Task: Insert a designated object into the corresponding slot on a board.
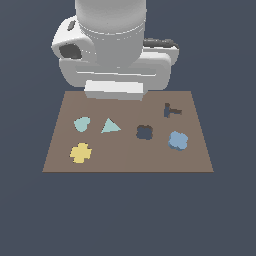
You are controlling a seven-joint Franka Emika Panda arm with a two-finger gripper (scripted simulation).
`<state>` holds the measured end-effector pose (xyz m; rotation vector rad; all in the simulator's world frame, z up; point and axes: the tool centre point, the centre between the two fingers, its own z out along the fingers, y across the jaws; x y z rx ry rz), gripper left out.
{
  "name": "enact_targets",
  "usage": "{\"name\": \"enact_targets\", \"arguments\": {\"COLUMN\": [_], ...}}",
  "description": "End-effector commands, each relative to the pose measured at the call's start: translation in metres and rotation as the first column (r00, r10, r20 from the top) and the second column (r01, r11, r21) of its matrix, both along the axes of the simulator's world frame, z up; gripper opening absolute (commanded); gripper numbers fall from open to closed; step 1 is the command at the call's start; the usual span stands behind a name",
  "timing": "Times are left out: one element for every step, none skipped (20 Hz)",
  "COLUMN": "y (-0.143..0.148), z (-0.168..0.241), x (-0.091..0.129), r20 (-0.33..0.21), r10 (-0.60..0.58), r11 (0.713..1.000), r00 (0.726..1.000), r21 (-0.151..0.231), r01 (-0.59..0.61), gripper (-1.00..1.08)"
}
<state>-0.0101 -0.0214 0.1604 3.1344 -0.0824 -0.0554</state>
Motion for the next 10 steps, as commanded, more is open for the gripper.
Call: {"name": "enact_targets", "arguments": {"y": [0.0, 0.0, 0.001, 0.002, 0.003, 0.005, 0.008, 0.01, 0.014, 0.017], "z": [0.0, 0.0, -0.001, -0.001, -0.002, -0.003, -0.005, -0.006, -0.008, -0.01], "x": [0.0, 0.0, 0.0, 0.0, 0.001, 0.001, 0.001, 0.002, 0.003, 0.003], "r20": [0.0, 0.0, 0.0, 0.0, 0.001, 0.001, 0.001, 0.002, 0.003, 0.003], "r10": [0.0, 0.0, -0.001, -0.003, -0.005, -0.008, -0.012, -0.016, -0.021, -0.026], "r11": [1.0, 1.0, 1.0, 1.0, 1.0, 1.0, 1.0, 1.0, 1.0, 1.0], "r00": [1.0, 1.0, 1.0, 1.0, 1.0, 1.0, 1.0, 1.0, 1.0, 1.0], "r21": [0.0, 0.0, 0.0, 0.0, 0.0, 0.0, 0.0, 0.0, 0.0, 0.0], "r01": [0.0, 0.0, 0.001, 0.003, 0.005, 0.008, 0.012, 0.016, 0.021, 0.026], "gripper": [1.0, 1.0, 1.0, 1.0, 1.0, 1.0, 1.0, 1.0, 1.0, 1.0]}}
